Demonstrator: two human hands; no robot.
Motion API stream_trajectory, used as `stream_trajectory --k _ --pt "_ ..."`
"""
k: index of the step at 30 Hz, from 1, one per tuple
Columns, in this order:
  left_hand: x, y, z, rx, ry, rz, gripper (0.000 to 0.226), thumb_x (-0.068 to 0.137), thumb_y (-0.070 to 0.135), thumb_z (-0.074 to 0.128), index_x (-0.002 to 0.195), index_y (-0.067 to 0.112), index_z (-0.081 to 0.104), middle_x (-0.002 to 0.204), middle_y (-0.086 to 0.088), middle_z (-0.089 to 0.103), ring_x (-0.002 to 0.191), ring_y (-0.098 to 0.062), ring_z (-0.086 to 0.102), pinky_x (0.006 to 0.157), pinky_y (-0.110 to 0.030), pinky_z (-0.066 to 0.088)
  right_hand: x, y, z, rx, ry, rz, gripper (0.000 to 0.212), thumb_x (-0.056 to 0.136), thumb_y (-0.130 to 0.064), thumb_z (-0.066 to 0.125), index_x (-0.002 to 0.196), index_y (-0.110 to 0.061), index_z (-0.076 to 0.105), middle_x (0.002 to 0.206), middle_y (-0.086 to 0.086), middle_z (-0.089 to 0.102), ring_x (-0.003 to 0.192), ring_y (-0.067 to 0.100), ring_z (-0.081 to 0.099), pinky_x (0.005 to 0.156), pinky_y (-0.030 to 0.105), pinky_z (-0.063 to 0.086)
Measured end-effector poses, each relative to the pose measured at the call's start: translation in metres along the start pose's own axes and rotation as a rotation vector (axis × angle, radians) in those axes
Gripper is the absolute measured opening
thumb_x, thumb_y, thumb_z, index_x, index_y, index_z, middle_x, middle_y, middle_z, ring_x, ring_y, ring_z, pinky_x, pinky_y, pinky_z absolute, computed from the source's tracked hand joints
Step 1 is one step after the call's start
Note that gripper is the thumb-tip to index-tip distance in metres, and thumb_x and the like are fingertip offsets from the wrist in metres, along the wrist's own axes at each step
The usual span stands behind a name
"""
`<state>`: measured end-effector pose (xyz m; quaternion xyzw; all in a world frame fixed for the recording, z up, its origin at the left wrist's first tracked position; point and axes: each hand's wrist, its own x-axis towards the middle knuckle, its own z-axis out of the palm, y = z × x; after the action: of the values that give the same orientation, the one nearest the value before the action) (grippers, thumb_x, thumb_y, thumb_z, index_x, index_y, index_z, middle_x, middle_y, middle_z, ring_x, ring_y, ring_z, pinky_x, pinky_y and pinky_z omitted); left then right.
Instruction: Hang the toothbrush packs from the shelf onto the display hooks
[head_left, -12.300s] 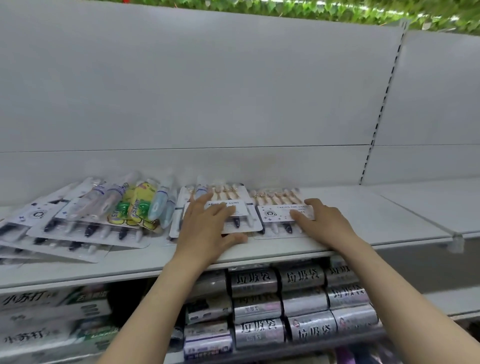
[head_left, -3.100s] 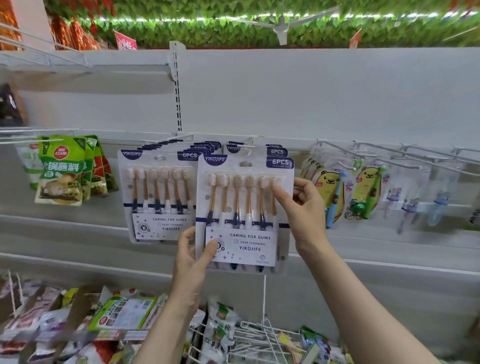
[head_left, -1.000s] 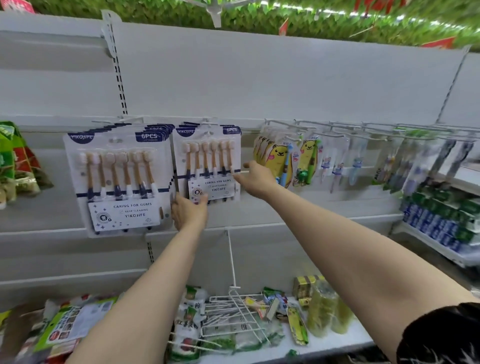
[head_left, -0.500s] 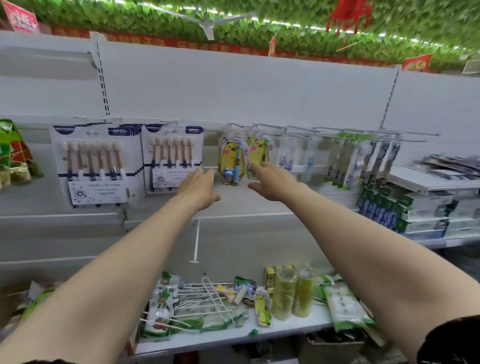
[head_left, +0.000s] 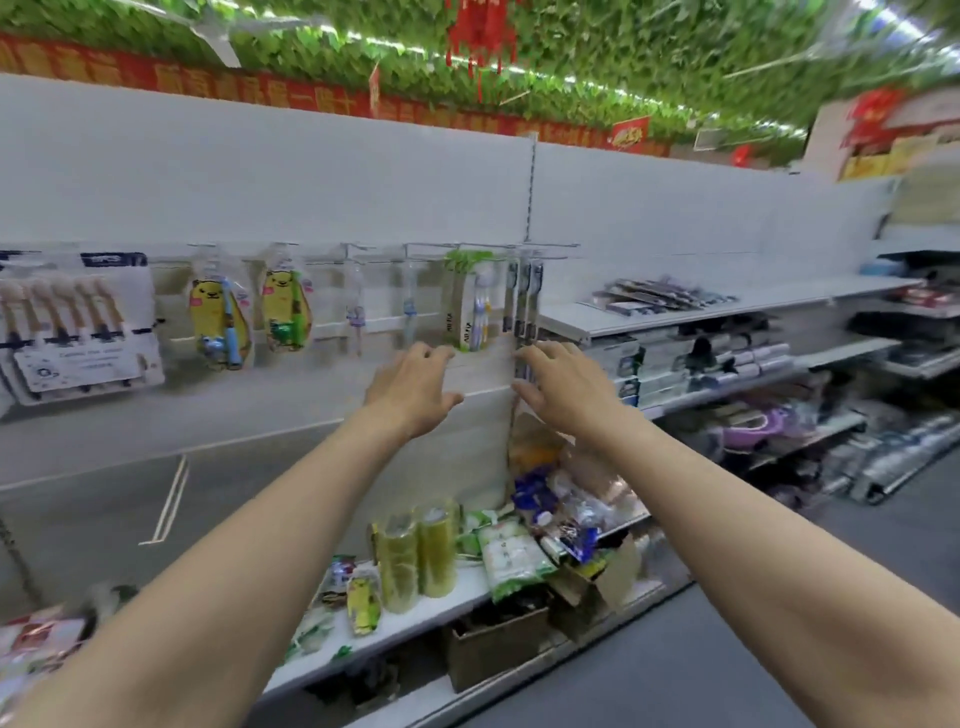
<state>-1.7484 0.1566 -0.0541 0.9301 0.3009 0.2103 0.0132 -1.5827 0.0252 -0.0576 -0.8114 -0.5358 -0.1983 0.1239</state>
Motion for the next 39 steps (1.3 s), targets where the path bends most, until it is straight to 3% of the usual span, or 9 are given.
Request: stream_trajectory --k 8,15,31,39 --pt "0.033 0.134 0.078 -0.045 -0.059 0.256 0.053 0.095 0.041 0.057 0.143 0.024 0.044 0.139 -0.005 0.051 0.121 -0.027 0.053 0.095 -0.039 0.048 -0.083 0.139 0.015 0.044 0.001 0.216 0.048 0.101 -0.039 0.049 0.146 -0.023 0.045 0.145 0.005 0.05 0.133 0.027 0.045 0.098 0.041 0.048" --pt "0.089 0.226 0.163 -0.143 -0.059 0.384 0.051 0.094 0.044 0.058 0.14 0.024 0.048 0.136 -0.003 0.053 0.123 -0.025 0.05 0.099 -0.038 0.042 -0.111 0.254 0.046 0.018 -0.018 0.378 0.05 0.1 -0.046 0.05 0.147 -0.029 0.044 0.148 0.002 0.048 0.14 0.024 0.037 0.107 0.042 0.042" --pt "0.344 0.445 0.358 -0.207 -0.161 0.518 0.053 0.091 0.043 0.062 0.137 0.02 0.051 0.137 -0.005 0.053 0.121 -0.03 0.053 0.102 -0.041 0.042 -0.033 0.57 0.125 -0.066 -0.156 0.565 0.053 0.101 -0.046 0.048 0.151 -0.028 0.04 0.153 -0.001 0.043 0.142 0.021 0.034 0.108 0.036 0.037" --pt "0.464 0.535 0.436 -0.165 -0.149 0.505 0.051 0.092 0.044 0.059 0.137 0.022 0.049 0.138 -0.004 0.051 0.123 -0.028 0.05 0.101 -0.04 0.041 0.018 0.741 0.175 -0.014 -0.15 0.539 0.052 0.101 -0.048 0.047 0.148 -0.028 0.041 0.151 -0.001 0.044 0.141 0.021 0.036 0.108 0.039 0.041"
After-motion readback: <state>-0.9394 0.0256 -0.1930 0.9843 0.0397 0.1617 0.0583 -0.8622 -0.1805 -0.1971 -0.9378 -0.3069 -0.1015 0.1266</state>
